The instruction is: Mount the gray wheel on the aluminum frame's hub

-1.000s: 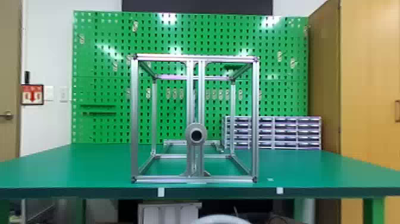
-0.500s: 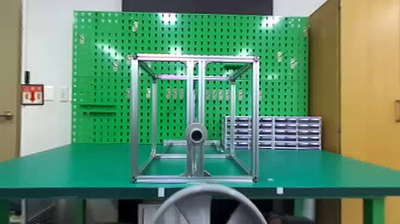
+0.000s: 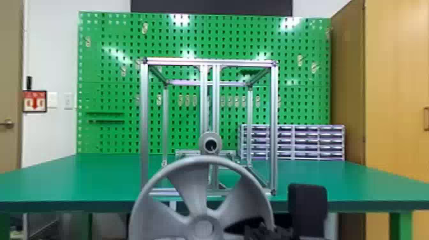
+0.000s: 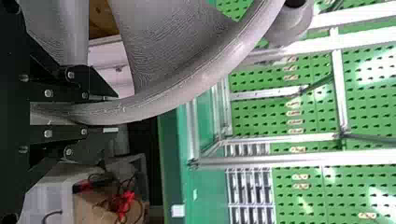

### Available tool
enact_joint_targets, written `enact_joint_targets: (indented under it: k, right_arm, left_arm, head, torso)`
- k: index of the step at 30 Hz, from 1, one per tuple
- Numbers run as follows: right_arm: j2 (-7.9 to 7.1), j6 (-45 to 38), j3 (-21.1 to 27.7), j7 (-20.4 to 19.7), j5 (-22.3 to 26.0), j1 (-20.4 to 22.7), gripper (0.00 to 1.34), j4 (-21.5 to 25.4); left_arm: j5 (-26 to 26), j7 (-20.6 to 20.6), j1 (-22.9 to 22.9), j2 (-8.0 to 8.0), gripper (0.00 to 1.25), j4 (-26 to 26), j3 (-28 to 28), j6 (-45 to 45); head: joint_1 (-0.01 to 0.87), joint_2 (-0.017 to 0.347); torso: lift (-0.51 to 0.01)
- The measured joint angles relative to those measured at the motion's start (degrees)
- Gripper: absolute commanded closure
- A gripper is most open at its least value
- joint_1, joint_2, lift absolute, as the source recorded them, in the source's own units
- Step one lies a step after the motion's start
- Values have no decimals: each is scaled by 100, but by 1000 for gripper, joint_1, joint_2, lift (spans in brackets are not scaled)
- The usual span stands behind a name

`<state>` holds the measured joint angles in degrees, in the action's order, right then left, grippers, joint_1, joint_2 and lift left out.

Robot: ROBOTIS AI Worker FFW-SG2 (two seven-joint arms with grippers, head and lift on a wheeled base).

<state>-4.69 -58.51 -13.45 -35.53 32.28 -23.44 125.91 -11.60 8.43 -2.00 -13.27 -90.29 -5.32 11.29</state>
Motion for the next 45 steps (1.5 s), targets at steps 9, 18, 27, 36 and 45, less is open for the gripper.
enact_joint_targets:
  k: [9, 18, 27, 36, 45]
  right_arm:
    - [-312, -27, -513, -1040, 820, -701, 1173, 4]
    - [-769, 159, -1075, -1784, 1606, -1396, 1173, 4]
    - [-1061, 428, -1218, -2077, 1945, -1824, 1173, -36]
    - [-1110, 611, -1147, -2697, 2522, -2216, 1174, -430]
    - [-1398, 899, -1531, -2932, 2800, -2643, 1174, -717]
  left_arm:
    - [67, -8, -97, -4, 121, -97, 54, -129]
    - [104, -36, -158, -39, 121, -154, 62, -253]
    - [105, -37, -178, -64, 121, -162, 45, -306]
    - [105, -44, -199, -94, 122, -178, 16, -357]
    - [104, -42, -273, -151, 122, -250, 44, -450]
  head:
    - [-5, 6]
    - [-5, 6]
    - [-5, 6]
    - [-5, 6]
    - [-5, 6]
  torso:
    - [-499]
    - [-499]
    - [-499]
    - [-499]
    - [-499]
